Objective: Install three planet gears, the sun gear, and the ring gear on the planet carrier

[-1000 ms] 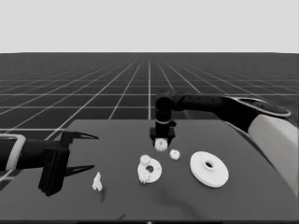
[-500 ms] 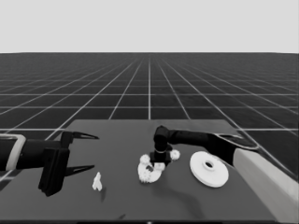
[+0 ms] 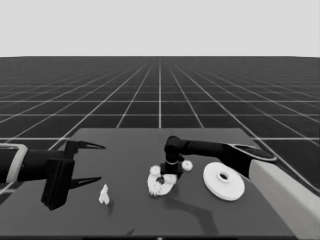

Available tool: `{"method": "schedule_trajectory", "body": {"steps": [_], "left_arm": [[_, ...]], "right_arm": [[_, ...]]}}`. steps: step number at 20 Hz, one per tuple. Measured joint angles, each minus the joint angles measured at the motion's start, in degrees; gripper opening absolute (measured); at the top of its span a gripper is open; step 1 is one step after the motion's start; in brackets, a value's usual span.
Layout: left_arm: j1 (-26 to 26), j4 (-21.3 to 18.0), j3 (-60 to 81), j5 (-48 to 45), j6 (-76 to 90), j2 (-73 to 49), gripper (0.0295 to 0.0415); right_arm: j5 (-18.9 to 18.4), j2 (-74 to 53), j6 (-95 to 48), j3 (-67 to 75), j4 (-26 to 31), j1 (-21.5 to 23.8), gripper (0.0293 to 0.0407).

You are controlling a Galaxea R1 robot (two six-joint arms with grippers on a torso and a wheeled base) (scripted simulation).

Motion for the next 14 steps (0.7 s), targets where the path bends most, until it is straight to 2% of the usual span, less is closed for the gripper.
{"method": "schedule_trajectory", "body": {"steps": [3, 4, 5, 7, 9, 13, 14], "left_arm": [[0.0, 0.0, 0.0, 0.0, 0.0, 0.0, 0.0385], [0.0, 0.0, 0.0, 0.0, 0.0, 0.0, 0.0385], [0.0, 0.0, 0.0, 0.0, 0.0, 0.0, 0.0385], [0.0, 0.0, 0.0, 0.0, 0.0, 0.0, 0.0385], [0.0, 0.0, 0.0, 0.0, 0.0, 0.0, 0.0385], [0.0, 0.0, 0.0, 0.0, 0.0, 0.0, 0.0385], [0.0, 0.0, 0.0, 0.0, 0.0, 0.0, 0.0385]], "right_arm": [[0.0, 0.0, 0.0, 0.0, 0.0, 0.0, 0.0385], [-3.75, -2.21, 4.34, 7.4, 7.18, 5.98, 0.0385], [-4.82, -2.68, 5.84, 9.56, 12.49, 12.45, 0.0385], [-5.28, -2.42, 5.61, 9.08, 17.76, 18.48, 0.0385], [-5.45, -2.21, 5.14, 8.37, 19.56, 20.36, 0.0385], [-5.55, -2.08, 4.84, 7.93, 20.38, 21.12, 0.0385], [-5.91, -5.39, -4.57, 2.9, 20.8, 21.49, 0.0385]]}}
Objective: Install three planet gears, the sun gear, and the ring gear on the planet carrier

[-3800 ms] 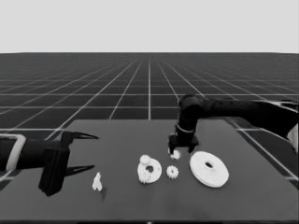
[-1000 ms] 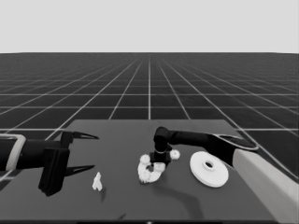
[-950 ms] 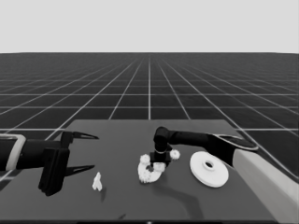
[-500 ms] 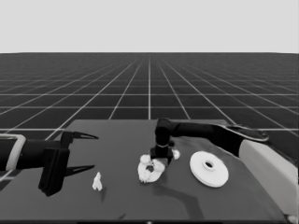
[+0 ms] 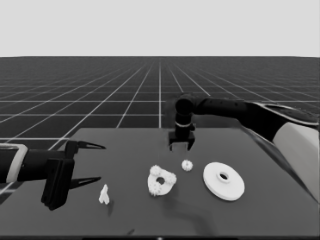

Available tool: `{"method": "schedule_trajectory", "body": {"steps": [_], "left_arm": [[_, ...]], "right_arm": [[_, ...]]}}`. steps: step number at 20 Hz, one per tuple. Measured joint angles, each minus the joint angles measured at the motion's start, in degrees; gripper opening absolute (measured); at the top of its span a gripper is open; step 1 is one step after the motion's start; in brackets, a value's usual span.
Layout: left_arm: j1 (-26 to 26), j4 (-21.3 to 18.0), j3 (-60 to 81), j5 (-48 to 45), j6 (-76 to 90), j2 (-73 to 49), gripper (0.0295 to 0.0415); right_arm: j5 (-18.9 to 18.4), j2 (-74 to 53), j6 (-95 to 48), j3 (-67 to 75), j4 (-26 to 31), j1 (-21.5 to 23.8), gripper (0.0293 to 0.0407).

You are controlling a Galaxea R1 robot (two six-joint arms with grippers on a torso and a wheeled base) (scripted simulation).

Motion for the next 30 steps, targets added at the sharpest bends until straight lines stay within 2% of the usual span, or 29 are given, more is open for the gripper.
{"method": "schedule_trajectory", "body": {"steps": [3, 9, 10, 11, 12, 14, 19, 21, 29, 30], "left_arm": [[0.0, 0.0, 0.0, 0.0, 0.0, 0.0, 0.0385], [0.0, 0.0, 0.0, 0.0, 0.0, 0.0, 0.0385], [0.0, 0.0, 0.0, 0.0, 0.0, 0.0, 0.0385], [0.0, 0.0, 0.0, 0.0, 0.0, 0.0, 0.0385], [0.0, 0.0, 0.0, 0.0, 0.0, 0.0, 0.0385], [0.0, 0.0, 0.0, 0.0, 0.0, 0.0, 0.0385], [0.0, 0.0, 0.0, 0.0, 0.0, 0.0, 0.0385], [0.0, 0.0, 0.0, 0.0, 0.0, 0.0, 0.0385], [0.0, 0.0, 0.0, 0.0, 0.0, 0.0, 0.0385], [0.0, 0.0, 0.0, 0.0, 0.0, 0.0, 0.0385]], "right_arm": [[-0.76, -2.63, -12.77, -11.45, -0.02, 0.34, 0.0385], [-0.92, -2.09, -16.39, -15.42, -0.13, 0.29, 0.0385], [4.05, -2.46, -16.06, -14.55, -6.88, -6.13, 0.0385], [7.06, -1.68, -16.98, -16.62, -10.94, -12.46, 0.0385], [9.05, -0.44, -18.5, -19.76, -13.04, -15.9, 0.0385], [11.19, 1.31, -20.6, -24.08, -14.59, -18.68, 0.0385], [12.36, 2.35, -21.85, -26.63, -15.19, -19.76, 0.0385], [12.42, 2.4, -21.91, -26.76, -15.22, -19.8, 0.0314], [12.45, 2.42, -21.94, -26.82, -15.23, -19.79, 0.0312], [5.79, -2.5, -15.94, -14.65, -10.9, -14.94, 0.0312]]}}
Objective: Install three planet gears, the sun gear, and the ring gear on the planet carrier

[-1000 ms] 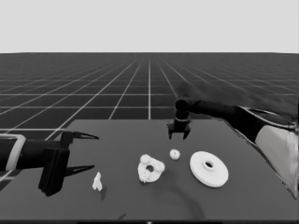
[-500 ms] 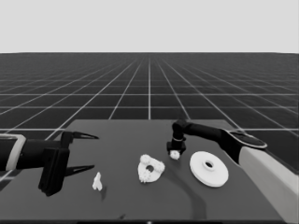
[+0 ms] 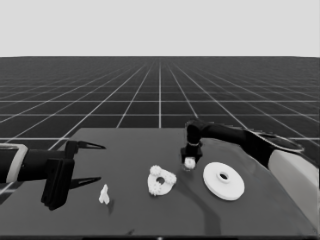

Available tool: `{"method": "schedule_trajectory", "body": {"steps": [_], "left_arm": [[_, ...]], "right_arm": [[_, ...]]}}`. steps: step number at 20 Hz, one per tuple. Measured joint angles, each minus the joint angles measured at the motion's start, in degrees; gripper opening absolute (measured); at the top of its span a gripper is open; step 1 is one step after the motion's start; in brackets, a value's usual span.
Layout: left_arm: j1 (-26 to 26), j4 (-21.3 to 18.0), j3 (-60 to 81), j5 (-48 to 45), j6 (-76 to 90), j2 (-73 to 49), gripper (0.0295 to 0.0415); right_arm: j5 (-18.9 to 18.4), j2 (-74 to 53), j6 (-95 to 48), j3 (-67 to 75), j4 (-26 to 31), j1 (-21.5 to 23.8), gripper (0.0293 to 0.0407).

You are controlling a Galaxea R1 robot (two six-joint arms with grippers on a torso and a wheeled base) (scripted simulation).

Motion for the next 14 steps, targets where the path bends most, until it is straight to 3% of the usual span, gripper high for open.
{"method": "schedule_trajectory", "body": {"steps": [2, 4, 9, 11, 14], "left_arm": [[0.0, 0.0, 0.0, 0.0, 0.0, 0.0, 0.0385], [0.0, 0.0, 0.0, 0.0, 0.0, 0.0, 0.0385], [0.0, 0.0, 0.0, 0.0, 0.0, 0.0, 0.0385], [0.0, 0.0, 0.0, 0.0, 0.0, 0.0, 0.0385], [0.0, 0.0, 0.0, 0.0, 0.0, 0.0, 0.0385]], "right_arm": [[-4.51, -0.97, 1.2, 2.47, 7.01, 10.5, 0.0312], [-5.92, -0.2, 0.24, 0.65, 9.52, 13.83, 0.0312], [-6.67, 0.39, -0.54, -0.8, 10.68, 15.15, 0.0312], [-6.01, 6.45, 18.94, 12.09, 11.39, 15.46, 0.0312], [-5.7, 12.88, 24.59, 12.08, 11.7, 15.73, 0.0312]]}}
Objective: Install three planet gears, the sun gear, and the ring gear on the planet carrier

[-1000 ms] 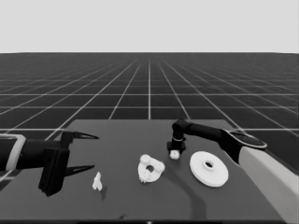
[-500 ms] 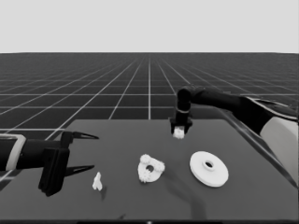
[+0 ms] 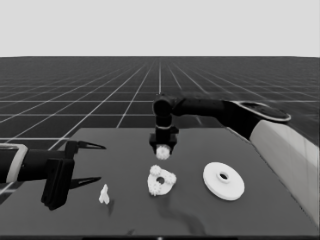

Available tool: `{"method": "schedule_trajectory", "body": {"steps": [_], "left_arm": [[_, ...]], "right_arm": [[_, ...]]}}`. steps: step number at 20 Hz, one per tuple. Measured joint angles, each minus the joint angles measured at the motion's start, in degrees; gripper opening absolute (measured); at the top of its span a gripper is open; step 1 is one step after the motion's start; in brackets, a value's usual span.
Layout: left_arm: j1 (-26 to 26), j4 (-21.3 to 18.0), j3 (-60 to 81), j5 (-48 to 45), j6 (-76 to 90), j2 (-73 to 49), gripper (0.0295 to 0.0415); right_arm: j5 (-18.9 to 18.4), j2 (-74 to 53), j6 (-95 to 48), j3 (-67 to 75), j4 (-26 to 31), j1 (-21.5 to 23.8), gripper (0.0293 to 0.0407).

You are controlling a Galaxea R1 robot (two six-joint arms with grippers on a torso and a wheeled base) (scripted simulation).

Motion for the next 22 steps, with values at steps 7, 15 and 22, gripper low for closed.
{"method": "schedule_trajectory", "body": {"steps": [7, 15, 22], "left_arm": [[0.0, 0.0, 0.0, 0.0, 0.0, 0.0, 0.0385], [0.0, 0.0, 0.0, 0.0, 0.0, 0.0, 0.0385], [0.0, 0.0, 0.0, 0.0, 0.0, 0.0, 0.0385]], "right_arm": [[2.29, 1.54, 0.86, -1.01, -12.52, -12.25, 0.0312], [4.4, 2.86, -2.32, -6.1, -18.61, -19.08, 0.0312], [4.4, 2.77, 1.03, -6.19, -18.61, -19.95, 0.0312]]}}
